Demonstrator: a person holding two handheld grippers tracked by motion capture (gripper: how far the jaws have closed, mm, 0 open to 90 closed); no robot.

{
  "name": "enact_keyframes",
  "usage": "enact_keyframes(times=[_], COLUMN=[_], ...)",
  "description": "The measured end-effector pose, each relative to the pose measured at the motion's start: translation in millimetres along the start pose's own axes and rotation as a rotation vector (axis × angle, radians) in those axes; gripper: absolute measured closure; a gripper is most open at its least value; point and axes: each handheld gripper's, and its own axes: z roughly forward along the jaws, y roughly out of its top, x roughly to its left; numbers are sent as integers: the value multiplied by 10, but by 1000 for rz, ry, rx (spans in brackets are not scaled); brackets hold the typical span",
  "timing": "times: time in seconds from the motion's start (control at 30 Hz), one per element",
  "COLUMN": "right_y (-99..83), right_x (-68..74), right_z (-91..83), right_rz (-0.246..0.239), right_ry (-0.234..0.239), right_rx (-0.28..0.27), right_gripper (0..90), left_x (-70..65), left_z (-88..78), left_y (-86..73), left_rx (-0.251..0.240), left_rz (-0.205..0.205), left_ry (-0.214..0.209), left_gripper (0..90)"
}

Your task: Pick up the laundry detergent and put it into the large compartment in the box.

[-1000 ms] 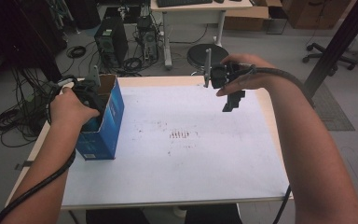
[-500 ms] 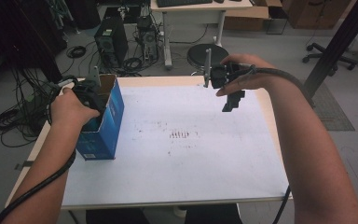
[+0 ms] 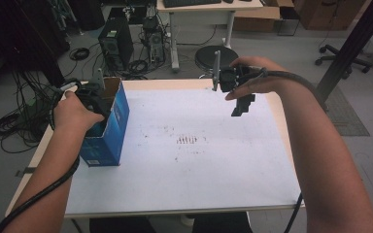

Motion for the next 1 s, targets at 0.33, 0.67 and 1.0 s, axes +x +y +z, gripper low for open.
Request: enact_keyframes(times=[0.33,0.67,1.0], right_y=[-38,-48,-35], right_x=[5,4,5], right_z=[4,-5,-12], right_rz=[6,5,-2], right_ry=[1,-1,-3], right_rx=[-2,-8,-12], right_gripper=[71,71,72], left_x=[-26,-1,2], left_z=[-30,-193,-399], left_y=[-11,-76,-157], left_rx=[4,-16,-49], left_rz=[-9,-7,10], left_ry=[20,15,39], left_gripper=[312,299,232])
